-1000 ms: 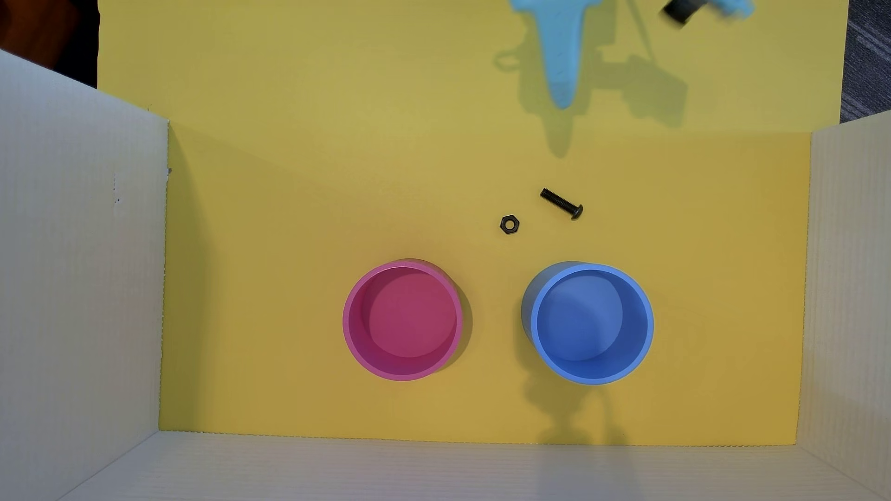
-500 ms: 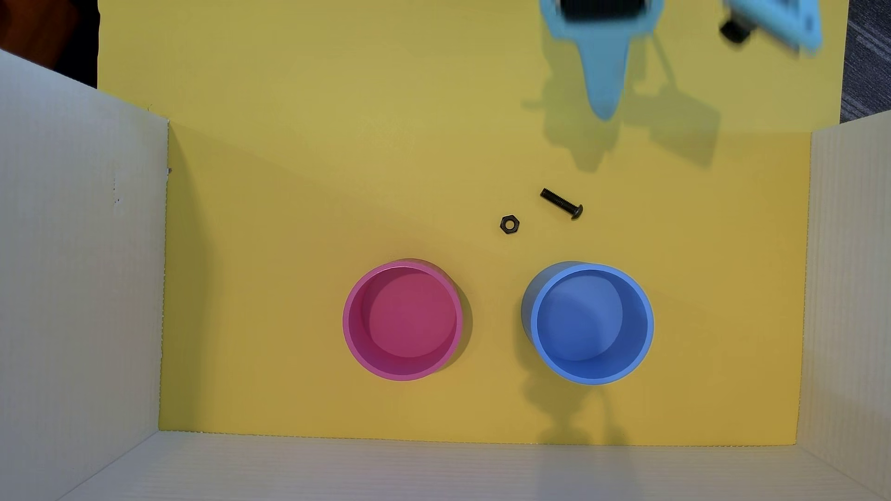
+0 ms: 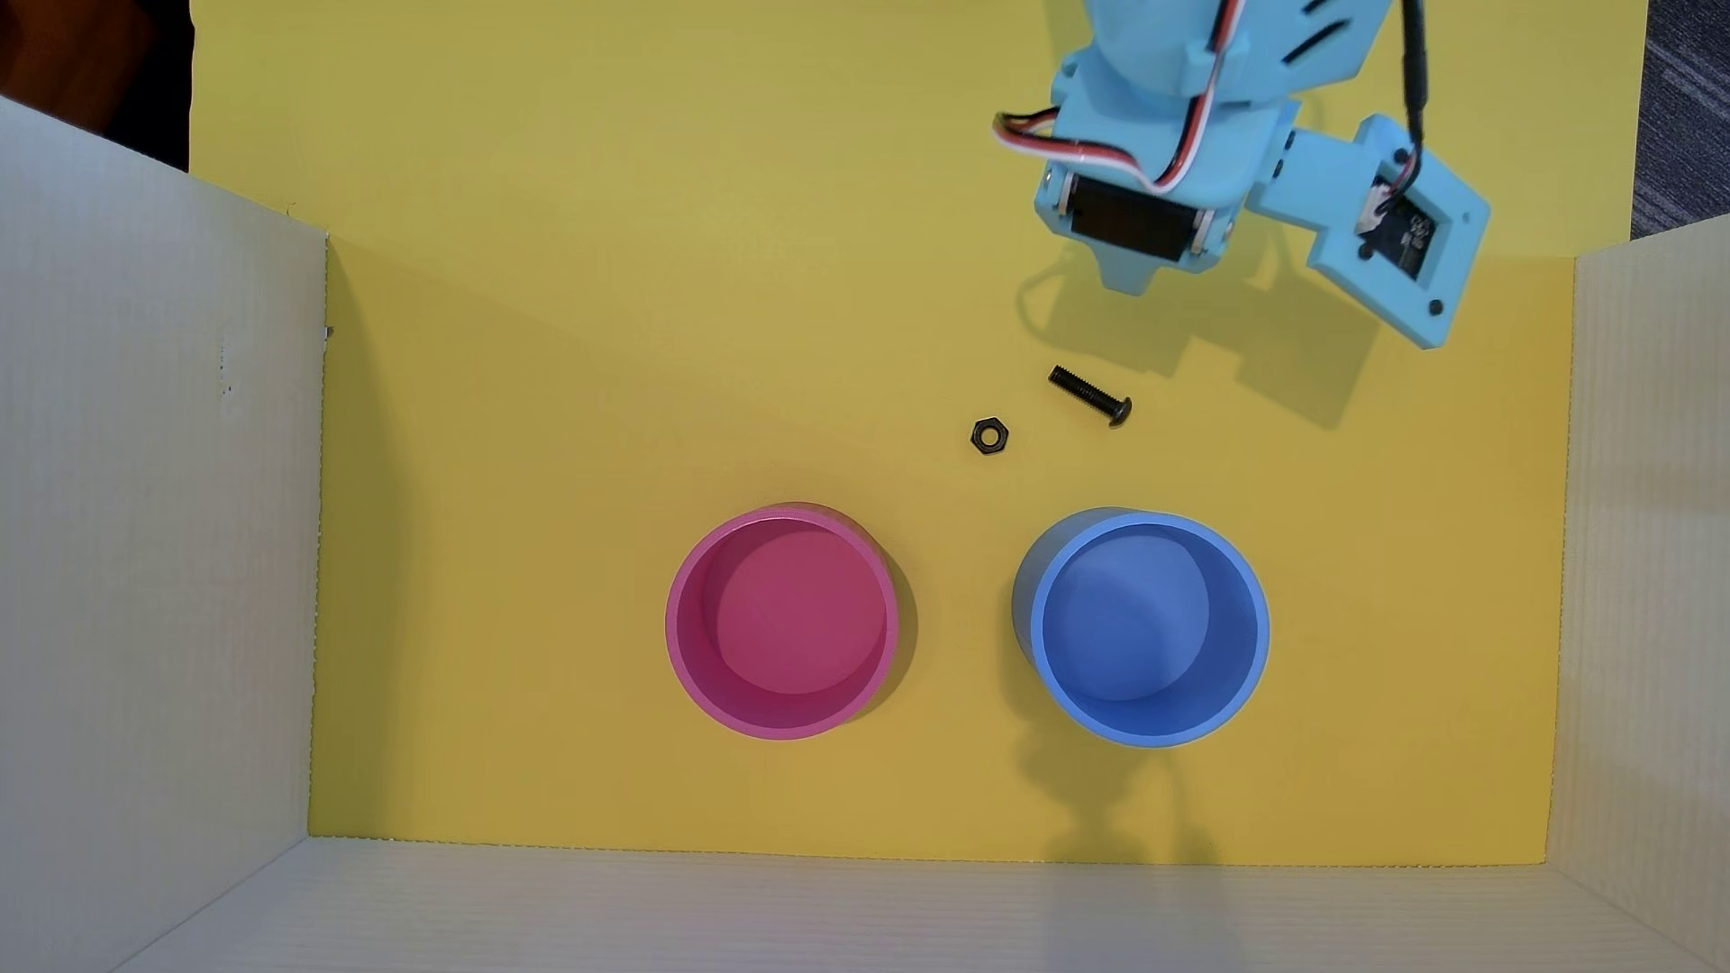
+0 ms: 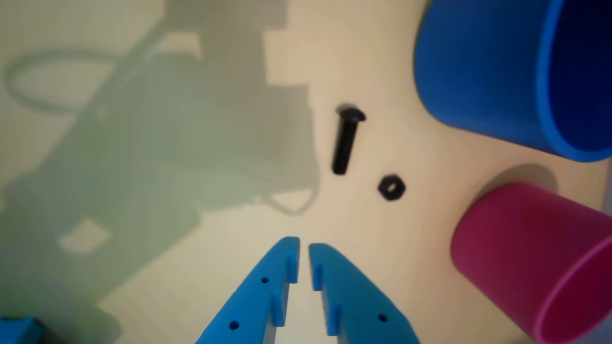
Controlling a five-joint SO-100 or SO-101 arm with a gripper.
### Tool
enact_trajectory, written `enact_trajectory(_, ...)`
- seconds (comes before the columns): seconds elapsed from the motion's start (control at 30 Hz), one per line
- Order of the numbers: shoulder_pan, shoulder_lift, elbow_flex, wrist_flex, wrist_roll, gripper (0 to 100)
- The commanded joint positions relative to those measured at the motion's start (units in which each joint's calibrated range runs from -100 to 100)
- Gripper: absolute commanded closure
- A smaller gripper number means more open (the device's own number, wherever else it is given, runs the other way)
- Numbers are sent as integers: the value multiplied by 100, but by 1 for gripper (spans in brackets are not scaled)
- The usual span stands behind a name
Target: Pick up the bolt and place it in the pink box
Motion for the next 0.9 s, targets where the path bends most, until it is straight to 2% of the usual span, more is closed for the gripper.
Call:
enact_trajectory(0.0, 12, 132, -294, -58, -25, 92)
enact_trajectory(0.13, 12, 275, -312, -76, -30, 87)
enact_trajectory(0.87, 79, 2564, -1886, -76, -223, 87)
